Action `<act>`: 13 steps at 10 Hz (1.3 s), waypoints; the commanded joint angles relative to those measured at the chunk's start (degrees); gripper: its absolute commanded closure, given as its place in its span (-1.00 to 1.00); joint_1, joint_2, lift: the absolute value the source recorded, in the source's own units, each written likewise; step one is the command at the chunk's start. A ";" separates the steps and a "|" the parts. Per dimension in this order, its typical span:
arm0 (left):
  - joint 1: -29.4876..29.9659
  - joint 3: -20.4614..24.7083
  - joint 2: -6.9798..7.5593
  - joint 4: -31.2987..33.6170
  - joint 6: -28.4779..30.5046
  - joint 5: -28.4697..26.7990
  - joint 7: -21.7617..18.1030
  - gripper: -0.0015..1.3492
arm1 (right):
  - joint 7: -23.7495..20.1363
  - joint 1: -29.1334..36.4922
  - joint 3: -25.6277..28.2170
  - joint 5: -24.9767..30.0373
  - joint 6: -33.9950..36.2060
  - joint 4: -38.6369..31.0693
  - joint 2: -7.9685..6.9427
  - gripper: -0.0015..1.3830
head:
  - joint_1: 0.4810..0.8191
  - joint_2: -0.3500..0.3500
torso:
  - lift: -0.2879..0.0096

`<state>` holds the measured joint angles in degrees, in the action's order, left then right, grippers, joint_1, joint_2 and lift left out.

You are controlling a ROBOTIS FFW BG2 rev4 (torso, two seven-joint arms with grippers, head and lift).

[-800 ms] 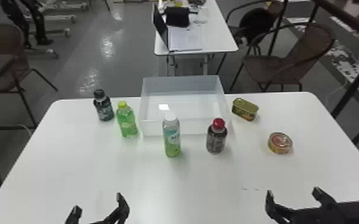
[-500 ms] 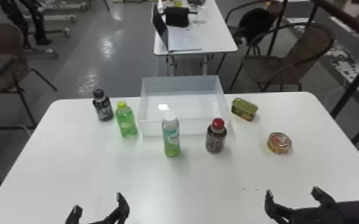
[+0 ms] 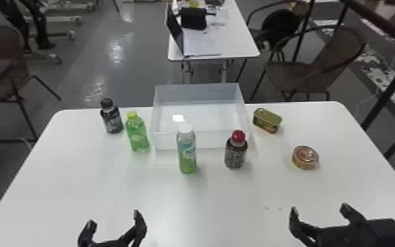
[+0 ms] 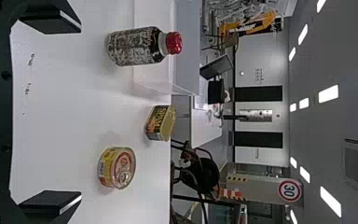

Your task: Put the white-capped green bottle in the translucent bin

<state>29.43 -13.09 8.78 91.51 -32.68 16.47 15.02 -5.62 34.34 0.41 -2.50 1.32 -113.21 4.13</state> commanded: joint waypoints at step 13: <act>-28.20 0.96 -5.80 -18.47 19.93 -9.62 -31.37 -0.85 | -1.24 -4.90 -0.58 -0.31 -0.09 2.91 -0.26 -0.93 | 0.27 -0.38 | 0.47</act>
<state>2.37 -11.76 3.33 74.13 -12.98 7.45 -16.31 -6.86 29.80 -0.18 -2.79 1.26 -110.49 3.87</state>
